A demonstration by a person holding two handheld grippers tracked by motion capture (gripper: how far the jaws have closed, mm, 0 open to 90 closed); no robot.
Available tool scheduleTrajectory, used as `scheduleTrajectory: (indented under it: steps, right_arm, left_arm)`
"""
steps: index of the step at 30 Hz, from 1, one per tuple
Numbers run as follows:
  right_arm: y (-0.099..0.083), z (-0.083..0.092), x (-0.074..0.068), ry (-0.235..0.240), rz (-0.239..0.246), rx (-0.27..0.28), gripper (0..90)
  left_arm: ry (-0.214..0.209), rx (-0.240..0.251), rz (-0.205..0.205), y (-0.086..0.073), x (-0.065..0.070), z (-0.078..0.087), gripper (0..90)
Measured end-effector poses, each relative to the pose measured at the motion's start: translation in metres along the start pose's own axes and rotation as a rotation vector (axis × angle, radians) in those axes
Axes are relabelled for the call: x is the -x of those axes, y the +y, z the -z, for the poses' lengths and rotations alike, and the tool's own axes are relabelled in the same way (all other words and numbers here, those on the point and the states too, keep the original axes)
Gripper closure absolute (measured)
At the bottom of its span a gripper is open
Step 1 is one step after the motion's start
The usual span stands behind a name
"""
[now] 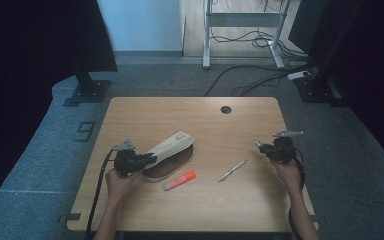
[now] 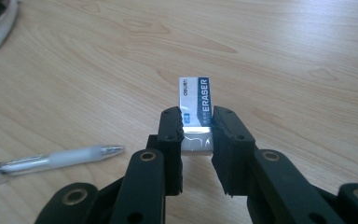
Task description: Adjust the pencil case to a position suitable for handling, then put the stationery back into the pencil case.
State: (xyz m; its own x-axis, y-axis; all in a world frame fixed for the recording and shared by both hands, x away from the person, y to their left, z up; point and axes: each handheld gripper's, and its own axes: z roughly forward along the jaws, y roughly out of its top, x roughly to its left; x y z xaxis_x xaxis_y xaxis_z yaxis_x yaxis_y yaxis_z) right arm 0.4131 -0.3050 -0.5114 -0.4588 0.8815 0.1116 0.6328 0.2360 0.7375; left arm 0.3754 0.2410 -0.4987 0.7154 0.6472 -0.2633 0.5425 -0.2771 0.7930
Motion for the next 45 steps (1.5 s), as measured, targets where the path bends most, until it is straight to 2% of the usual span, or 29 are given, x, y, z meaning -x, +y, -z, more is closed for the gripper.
scheduleTrajectory:
  steps: [11,12,16,30,37,45]
  right_arm:
    - [0.000,0.008,-0.019,0.024,0.033,0.002,71.9]
    - [0.000,0.009,-0.023,0.044,0.030,0.001,71.9]
    - [0.001,0.009,-0.031,0.070,0.041,0.005,71.9]
    - [0.007,0.011,-0.051,0.098,0.079,0.010,71.9]
    - [0.010,0.008,-0.061,0.115,0.099,0.013,71.9]
    - [0.017,-0.003,-0.076,0.138,0.125,0.004,71.9]
  left_arm:
    - [0.000,-0.004,-0.006,0.000,0.000,0.000,75.2]
    - [-0.001,-0.004,-0.006,0.000,0.000,0.000,75.1]
    - [0.000,-0.005,-0.008,0.000,0.000,0.000,75.0]
    - [0.000,-0.006,-0.008,0.000,0.001,0.000,74.9]
    - [0.000,-0.006,-0.009,0.000,0.001,0.000,74.9]
    - [-0.003,-0.004,-0.004,0.000,0.000,0.000,74.9]
